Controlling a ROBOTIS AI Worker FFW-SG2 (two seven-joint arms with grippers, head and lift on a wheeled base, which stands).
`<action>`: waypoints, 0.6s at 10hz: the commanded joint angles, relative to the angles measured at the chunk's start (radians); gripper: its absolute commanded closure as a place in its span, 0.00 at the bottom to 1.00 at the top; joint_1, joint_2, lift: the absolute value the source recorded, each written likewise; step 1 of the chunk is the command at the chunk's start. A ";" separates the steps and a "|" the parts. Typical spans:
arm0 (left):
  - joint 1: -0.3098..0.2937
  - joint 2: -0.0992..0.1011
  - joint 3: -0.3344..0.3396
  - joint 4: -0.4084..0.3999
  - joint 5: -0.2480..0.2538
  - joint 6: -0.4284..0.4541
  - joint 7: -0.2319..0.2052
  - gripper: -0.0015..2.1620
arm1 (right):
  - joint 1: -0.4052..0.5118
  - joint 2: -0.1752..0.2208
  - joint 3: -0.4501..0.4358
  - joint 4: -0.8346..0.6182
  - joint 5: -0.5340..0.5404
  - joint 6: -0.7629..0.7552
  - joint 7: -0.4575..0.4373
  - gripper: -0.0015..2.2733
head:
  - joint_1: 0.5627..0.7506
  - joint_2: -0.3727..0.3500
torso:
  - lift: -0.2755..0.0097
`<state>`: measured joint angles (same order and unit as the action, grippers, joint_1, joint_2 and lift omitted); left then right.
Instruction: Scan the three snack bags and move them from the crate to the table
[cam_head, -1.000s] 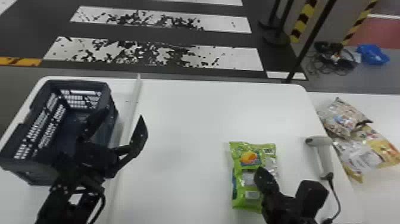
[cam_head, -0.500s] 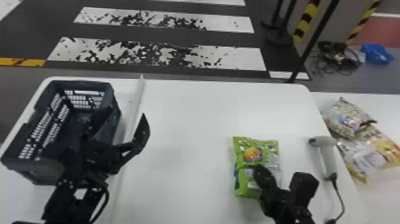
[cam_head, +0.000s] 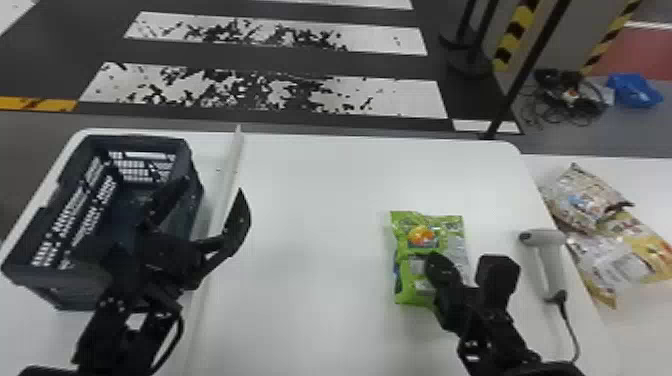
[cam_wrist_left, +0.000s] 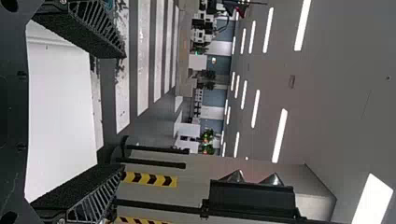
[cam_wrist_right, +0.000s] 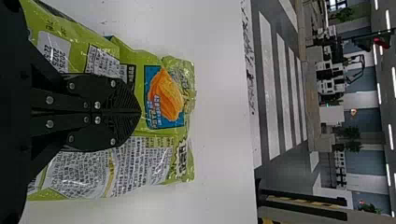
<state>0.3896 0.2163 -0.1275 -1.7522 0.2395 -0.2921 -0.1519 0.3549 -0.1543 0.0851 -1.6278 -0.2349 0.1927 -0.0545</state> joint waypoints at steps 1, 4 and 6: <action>0.000 0.000 0.000 0.005 0.001 0.000 0.002 0.01 | 0.024 -0.004 0.001 -0.018 0.000 -0.012 0.007 0.99 | 0.70 0.42 | 0.75; -0.002 -0.001 -0.007 0.005 0.000 0.000 0.000 0.01 | 0.157 -0.007 0.001 -0.172 -0.011 -0.107 0.007 0.99 | 0.70 0.43 | 0.75; -0.002 -0.001 -0.009 0.005 0.000 -0.003 0.000 0.01 | 0.217 -0.007 -0.001 -0.231 -0.023 -0.123 0.007 0.99 | 0.70 0.44 | 0.75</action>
<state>0.3881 0.2147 -0.1362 -1.7470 0.2393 -0.2938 -0.1522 0.5567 -0.1611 0.0840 -1.8463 -0.2542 0.0748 -0.0476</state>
